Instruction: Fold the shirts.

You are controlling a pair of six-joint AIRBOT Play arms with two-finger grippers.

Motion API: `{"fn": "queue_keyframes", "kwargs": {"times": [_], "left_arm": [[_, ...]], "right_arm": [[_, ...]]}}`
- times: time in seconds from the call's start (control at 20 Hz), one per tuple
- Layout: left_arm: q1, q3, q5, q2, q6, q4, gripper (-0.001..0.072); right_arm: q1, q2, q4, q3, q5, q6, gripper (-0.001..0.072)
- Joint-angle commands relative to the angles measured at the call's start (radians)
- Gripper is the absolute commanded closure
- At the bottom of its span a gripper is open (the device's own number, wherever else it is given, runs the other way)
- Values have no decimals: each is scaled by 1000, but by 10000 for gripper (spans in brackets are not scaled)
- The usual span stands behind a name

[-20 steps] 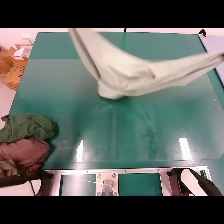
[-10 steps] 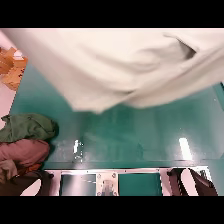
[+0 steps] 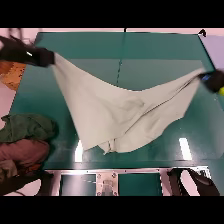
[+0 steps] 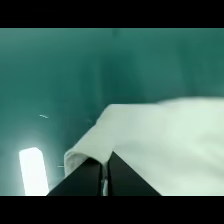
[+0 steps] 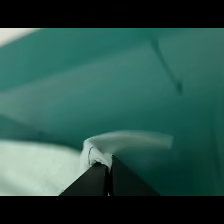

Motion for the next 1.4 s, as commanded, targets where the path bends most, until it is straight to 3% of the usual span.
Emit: {"fn": "queue_keyframes", "kwargs": {"times": [0.0, 0.05, 0.1, 0.3, 0.35, 0.4, 0.6, 0.8, 0.85, 0.9, 0.95, 1.0, 1.2, 1.35], "left_arm": [[0, -100, 89, -248, 107, -283, 615], [1, -94, 81, -298, 110, -304, 272], [5, -78, 56, -323, 97, -293, 71], [109, 77, -279, -307, 46, -291, 102], [142, 106, -359, -290, 21, -291, 431], [168, 113, -410, -266, 20, -291, 678], [192, 14, -469, -98, -60, -171, 684], [193, -469, -403, 217, -119, -184, 663], [193, -604, -367, 283, -119, -225, 362], [193, -742, -318, 339, -119, -289, 141], [192, -856, -270, 374, -106, -351, 250], [192, -968, -216, 389, -74, -430, 286], [192, -1233, 7, 387, 101, -702, 285], [192, -1271, 76, 369, 144, -739, 285]], "right_arm": [[47, -77, 17, -342, -183, -18, 698], [46, -114, 16, -370, -203, -25, 698], [46, -145, 16, -372, -206, -55, 698], [35, -201, 4, -312, -206, -71, 697], [32, -202, -2, -301, -203, -71, 697], [31, -203, -10, -294, -201, -71, 697], [31, -203, -61, -291, -198, -93, 698], [31, -203, -71, -291, -192, -93, 698], [31, -203, -71, -291, -192, -93, 698], [31, -203, -71, -291, -191, -93, 697], [32, -203, -70, -291, -191, -93, 697], [32, -203, -70, -291, -190, -93, 698], [32, -203, -70, -291, -183, -93, 697], [32, -203, -70, -291, -183, -93, 698]]}}
